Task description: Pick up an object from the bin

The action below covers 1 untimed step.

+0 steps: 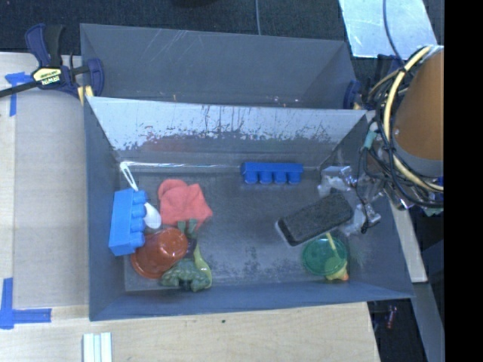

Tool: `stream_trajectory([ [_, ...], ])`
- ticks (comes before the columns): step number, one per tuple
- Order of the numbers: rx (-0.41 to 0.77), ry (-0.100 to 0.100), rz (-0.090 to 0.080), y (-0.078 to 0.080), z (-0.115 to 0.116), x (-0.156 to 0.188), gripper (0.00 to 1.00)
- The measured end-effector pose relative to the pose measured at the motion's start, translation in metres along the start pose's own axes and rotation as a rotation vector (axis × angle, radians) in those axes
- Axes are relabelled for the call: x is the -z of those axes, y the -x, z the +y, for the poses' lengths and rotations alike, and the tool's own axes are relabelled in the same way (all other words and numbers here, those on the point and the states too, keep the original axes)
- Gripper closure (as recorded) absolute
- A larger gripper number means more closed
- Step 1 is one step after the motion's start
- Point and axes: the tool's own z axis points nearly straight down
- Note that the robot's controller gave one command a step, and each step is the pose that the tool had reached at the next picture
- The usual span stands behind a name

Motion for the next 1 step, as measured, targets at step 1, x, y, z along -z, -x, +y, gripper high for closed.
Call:
stream_trajectory([
  [1,0.02,-0.005,-0.008,-0.0021,-0.0008,-0.0448,1.0],
])
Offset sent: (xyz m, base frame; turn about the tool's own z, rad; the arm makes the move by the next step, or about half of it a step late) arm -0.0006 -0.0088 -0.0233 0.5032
